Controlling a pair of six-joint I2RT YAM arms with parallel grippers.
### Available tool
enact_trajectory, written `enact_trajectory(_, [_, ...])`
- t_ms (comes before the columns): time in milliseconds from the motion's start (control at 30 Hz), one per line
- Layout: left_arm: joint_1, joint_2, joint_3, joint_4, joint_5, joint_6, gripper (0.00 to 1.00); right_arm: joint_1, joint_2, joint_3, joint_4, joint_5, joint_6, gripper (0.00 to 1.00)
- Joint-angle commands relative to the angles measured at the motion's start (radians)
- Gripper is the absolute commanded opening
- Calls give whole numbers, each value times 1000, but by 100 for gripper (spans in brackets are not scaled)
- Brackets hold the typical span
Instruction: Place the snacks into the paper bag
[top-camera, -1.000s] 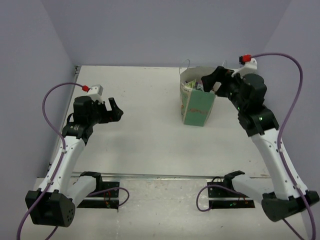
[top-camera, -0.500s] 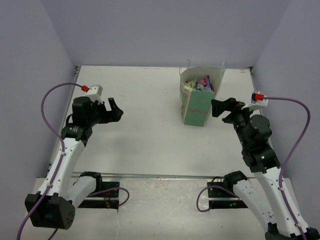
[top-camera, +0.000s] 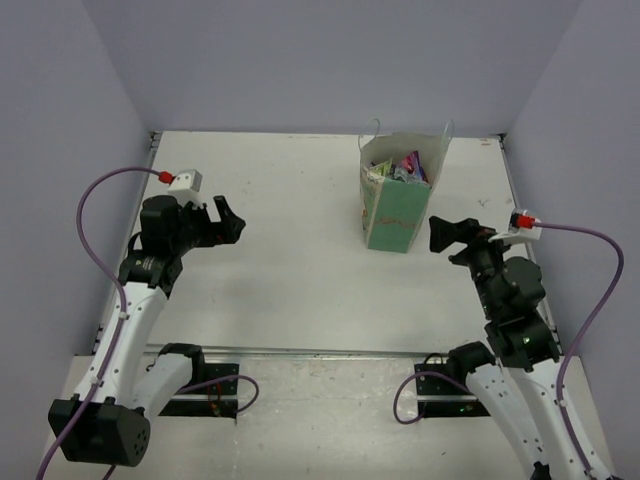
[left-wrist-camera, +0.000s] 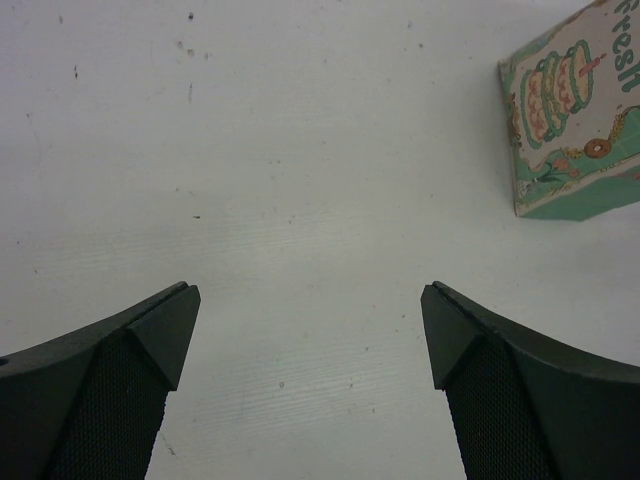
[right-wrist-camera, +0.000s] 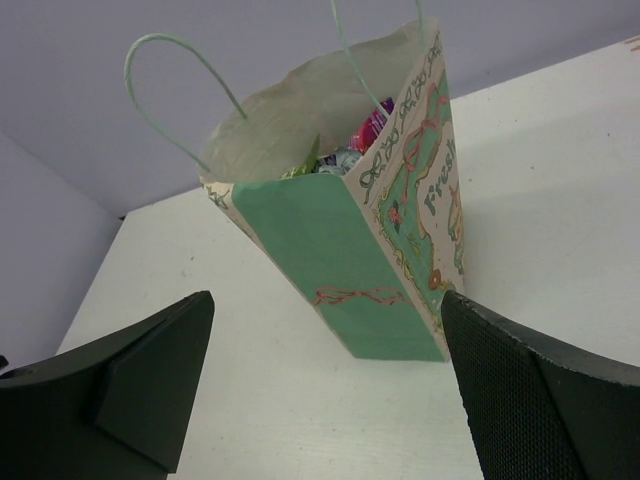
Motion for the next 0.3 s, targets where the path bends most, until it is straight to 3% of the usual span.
enact_trajectory(0, [-3, -7, -3, 45, 6, 25, 100, -3, 28, 12, 24, 23, 9, 99])
enact_trajectory(267, [-3, -14, -1, 45, 3, 25, 100, -2, 21, 8, 24, 32, 15, 99])
